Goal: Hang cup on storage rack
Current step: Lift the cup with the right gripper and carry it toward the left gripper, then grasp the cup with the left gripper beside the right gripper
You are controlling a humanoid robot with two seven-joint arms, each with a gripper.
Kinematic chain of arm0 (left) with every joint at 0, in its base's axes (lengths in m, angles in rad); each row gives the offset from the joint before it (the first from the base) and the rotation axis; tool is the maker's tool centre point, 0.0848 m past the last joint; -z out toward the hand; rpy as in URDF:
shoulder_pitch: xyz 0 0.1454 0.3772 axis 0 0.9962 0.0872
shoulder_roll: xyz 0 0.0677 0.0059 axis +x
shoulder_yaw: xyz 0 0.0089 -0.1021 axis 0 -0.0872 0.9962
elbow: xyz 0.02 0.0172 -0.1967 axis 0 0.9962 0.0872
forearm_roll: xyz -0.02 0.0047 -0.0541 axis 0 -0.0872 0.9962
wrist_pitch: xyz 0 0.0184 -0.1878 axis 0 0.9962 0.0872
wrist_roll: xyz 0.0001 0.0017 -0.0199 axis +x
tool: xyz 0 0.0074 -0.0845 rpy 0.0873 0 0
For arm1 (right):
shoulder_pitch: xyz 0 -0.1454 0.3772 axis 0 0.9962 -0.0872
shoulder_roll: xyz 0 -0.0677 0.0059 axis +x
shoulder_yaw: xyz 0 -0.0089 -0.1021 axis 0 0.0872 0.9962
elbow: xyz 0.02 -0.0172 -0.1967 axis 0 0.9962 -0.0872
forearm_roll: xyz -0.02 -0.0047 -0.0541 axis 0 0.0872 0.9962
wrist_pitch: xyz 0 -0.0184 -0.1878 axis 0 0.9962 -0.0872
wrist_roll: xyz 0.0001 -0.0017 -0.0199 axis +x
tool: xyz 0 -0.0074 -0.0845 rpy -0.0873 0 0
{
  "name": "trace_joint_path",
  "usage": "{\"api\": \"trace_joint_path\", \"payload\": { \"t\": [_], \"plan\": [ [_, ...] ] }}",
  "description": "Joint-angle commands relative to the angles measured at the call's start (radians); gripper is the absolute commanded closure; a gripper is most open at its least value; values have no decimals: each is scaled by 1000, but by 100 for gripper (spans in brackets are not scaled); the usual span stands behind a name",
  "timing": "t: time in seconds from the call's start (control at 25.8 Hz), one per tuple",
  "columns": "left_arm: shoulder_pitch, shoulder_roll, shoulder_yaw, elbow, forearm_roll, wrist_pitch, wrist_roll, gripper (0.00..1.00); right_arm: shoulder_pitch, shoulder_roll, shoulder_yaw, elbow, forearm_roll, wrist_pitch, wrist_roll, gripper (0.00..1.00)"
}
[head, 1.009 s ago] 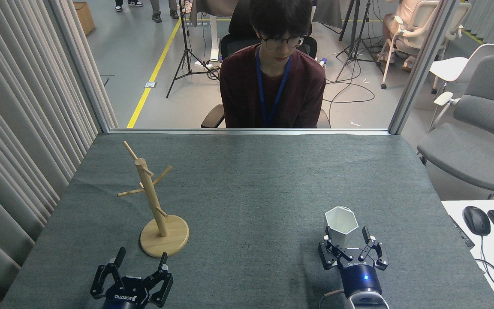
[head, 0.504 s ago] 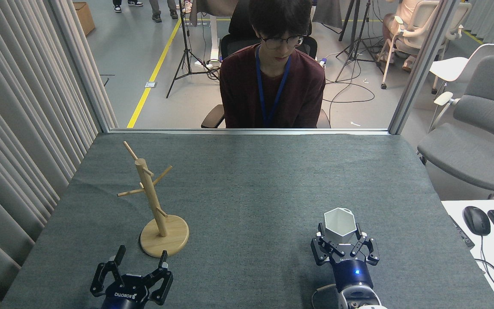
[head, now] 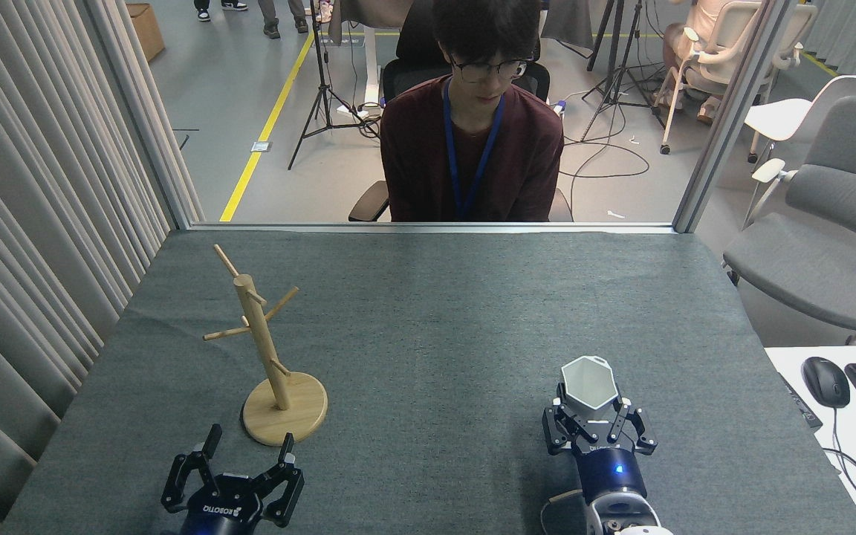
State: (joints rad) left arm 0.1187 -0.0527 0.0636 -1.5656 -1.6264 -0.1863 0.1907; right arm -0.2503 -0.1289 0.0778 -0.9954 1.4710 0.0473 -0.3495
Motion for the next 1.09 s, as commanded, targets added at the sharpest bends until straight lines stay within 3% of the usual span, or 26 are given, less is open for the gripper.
{"api": "trace_joint_path", "payload": {
  "t": [0.0,0.16,0.35,0.74,1.05],
  "plan": [
    [-24,7,-90,59,-15,-10,4,0,59,5,7,-173,2,-37,-13,45],
    [-76,-4,-242,148,-127,-10,23,0,95,22,166,-295,23,-29,-13,45],
    [-145,-32,-311,210,-178,-7,33,0,135,75,243,-385,81,-35,-14,45],
    [-165,-41,-349,213,-178,-4,33,0,187,146,319,-387,178,-35,-19,44],
    [-166,-41,-355,203,-178,-5,33,0,206,176,344,-382,207,-30,-20,44]
  ]
}}
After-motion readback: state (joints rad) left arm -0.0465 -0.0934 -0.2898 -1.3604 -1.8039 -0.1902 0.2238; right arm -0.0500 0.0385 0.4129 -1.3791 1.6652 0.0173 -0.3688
